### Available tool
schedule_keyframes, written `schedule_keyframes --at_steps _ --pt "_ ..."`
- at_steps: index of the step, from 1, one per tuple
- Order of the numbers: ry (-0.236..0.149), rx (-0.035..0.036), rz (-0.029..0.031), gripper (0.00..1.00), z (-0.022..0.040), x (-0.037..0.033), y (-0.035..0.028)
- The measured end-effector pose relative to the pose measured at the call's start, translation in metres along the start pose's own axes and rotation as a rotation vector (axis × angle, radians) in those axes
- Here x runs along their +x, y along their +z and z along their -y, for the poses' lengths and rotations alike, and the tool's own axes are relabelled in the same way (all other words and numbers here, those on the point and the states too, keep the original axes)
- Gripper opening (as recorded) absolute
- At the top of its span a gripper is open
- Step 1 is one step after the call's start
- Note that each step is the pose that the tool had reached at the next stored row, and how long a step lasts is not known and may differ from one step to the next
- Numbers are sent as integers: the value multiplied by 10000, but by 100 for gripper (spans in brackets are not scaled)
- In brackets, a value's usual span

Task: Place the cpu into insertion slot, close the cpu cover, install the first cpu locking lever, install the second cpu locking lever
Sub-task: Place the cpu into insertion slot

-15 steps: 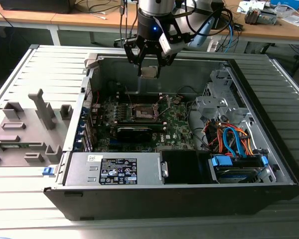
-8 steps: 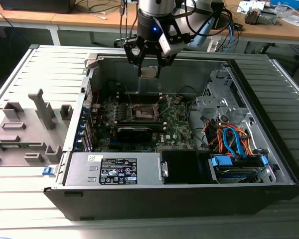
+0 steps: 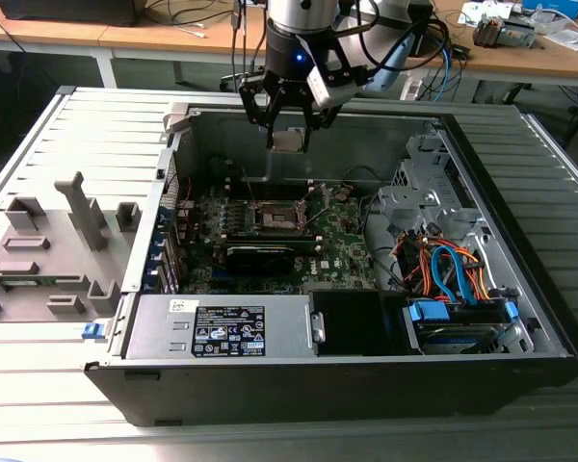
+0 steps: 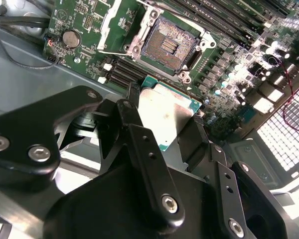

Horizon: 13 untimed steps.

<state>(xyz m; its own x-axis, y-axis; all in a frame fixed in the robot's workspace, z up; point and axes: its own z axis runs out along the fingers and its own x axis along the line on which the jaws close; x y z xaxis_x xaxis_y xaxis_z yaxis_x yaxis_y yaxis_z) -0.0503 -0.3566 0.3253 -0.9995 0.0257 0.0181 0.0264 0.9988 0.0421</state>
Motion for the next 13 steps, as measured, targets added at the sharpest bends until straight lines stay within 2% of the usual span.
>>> schedule_keyframes --at_steps 13 --pt "0 0 0 55 1 -1 29"
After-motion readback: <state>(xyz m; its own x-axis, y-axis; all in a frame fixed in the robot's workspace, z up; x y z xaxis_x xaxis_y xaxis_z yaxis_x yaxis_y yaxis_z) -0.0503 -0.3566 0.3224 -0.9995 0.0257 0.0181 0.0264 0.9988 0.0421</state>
